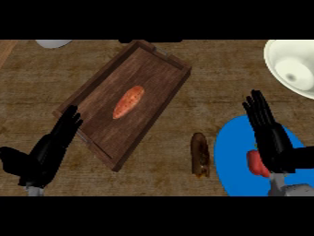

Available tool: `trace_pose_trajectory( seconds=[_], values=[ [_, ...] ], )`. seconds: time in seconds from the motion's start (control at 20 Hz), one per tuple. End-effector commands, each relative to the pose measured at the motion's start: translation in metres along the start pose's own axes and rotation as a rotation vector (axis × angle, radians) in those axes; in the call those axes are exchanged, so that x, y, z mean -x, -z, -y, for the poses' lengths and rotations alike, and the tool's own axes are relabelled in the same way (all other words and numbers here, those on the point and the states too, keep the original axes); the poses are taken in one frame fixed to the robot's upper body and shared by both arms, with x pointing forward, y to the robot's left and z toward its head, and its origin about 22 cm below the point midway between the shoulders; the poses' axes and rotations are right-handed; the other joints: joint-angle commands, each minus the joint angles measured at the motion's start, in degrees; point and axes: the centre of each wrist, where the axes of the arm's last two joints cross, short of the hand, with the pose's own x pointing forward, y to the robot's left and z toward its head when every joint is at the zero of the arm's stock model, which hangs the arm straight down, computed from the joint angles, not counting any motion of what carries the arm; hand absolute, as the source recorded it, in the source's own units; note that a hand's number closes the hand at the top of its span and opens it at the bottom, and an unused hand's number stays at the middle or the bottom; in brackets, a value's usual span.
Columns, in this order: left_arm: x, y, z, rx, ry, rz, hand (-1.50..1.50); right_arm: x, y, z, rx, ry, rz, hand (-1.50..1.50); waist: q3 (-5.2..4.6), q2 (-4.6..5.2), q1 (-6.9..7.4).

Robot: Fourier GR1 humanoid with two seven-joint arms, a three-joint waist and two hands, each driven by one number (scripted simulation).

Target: Pick the bell pepper from the plate and place it in the bowl

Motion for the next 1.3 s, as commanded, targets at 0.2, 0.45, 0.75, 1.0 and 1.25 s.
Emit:
trace_pose_trajectory(
  seconds=[0.2, 0.45, 0.75, 1.0, 1.25],
  values=[
    [-0.038, 0.037, 0.014, -0.116, 0.132, 0.16, 0.0, -0.001, -0.048, 0.002, -0.06, 0.145, -0.039, 1.5, -1.55, 0.58, -1.13],
    [-0.018, 0.031, 0.024, -0.13, 0.095, 0.14, 0.0, 0.017, -0.071, 0.01, 0.525, 0.062, 0.041, -1.5, -1.51, 0.18, -4.76],
    [-0.038, 0.043, 0.021, -0.111, 0.099, 0.15, 0.0, 0.003, -0.12, 0.004, 0.623, 0.132, 0.324, -1.5, -1.54, 0.37, -2.1],
    [-0.026, 0.04, 0.021, -0.086, 0.099, 0.152, 0.0, -0.058, -0.139, 0.053, 0.644, -0.007, 0.256, -1.5, -1.64, 0.59, -0.95],
    [-0.026, 0.054, 0.026, -0.078, 0.109, 0.142, 0.0, -0.085, -0.145, 0.068, 0.629, -0.069, 0.07, -1.5, -1.64, 0.74, -0.69]
  ],
)
